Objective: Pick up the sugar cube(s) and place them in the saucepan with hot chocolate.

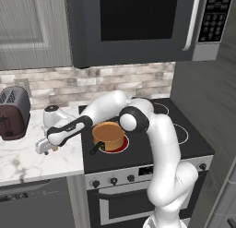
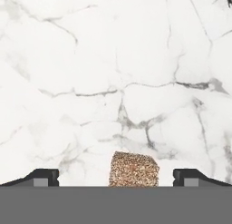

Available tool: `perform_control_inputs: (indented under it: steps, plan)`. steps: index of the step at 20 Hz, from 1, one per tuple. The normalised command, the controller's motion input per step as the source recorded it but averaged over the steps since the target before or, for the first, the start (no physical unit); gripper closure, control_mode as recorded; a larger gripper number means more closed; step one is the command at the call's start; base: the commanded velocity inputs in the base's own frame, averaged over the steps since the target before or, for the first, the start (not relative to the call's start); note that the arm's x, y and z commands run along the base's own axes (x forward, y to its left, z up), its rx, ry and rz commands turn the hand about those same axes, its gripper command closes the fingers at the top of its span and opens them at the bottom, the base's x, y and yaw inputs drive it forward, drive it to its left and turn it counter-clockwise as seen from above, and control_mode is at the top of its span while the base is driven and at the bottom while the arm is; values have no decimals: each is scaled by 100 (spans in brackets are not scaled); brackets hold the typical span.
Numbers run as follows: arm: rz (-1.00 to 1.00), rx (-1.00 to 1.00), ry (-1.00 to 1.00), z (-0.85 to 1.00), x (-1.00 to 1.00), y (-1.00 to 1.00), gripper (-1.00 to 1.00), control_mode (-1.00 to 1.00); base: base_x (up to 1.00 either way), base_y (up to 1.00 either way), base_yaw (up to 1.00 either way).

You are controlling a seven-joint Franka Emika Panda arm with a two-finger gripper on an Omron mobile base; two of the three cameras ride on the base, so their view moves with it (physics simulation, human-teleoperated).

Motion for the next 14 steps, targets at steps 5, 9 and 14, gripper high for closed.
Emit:
perform_control_inputs:
  steps: [5, 9, 14]
  plan:
    - [0, 0, 0, -7, 0, 0, -100, -100, 0, 0, 0]
    - [0, 0, 0, -12, 0, 0, -100, -100, 0, 0, 0]
    - [0, 0, 0, -16, 0, -3, -100, -100, 0, 0, 0]
